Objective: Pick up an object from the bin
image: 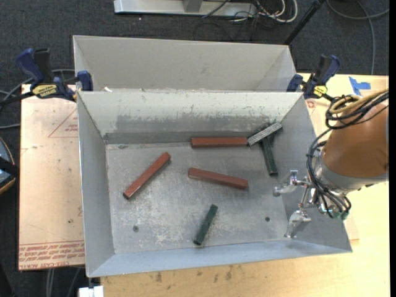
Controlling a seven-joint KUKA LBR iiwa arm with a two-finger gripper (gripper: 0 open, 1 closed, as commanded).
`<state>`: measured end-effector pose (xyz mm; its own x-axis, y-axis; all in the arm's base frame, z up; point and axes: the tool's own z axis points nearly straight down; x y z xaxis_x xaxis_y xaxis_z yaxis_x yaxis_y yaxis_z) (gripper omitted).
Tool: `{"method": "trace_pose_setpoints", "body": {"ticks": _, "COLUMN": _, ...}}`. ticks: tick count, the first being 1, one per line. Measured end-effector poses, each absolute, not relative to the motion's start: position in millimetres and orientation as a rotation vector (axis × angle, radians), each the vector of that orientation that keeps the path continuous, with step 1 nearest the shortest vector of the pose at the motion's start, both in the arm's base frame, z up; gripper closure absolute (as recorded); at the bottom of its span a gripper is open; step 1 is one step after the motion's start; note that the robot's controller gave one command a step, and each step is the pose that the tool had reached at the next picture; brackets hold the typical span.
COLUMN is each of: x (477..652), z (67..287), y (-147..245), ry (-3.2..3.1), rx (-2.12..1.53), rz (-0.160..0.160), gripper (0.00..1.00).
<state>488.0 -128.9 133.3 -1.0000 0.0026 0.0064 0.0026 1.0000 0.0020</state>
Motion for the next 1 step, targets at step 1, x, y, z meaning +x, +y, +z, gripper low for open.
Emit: {"method": "trace_pose_setpoints", "body": {"ticks": 1, "x": 488.7, "z": 135.1, "y": -128.8, "ry": -3.138, "rx": -0.002, "rz": -0.002, "gripper": 0.00}}
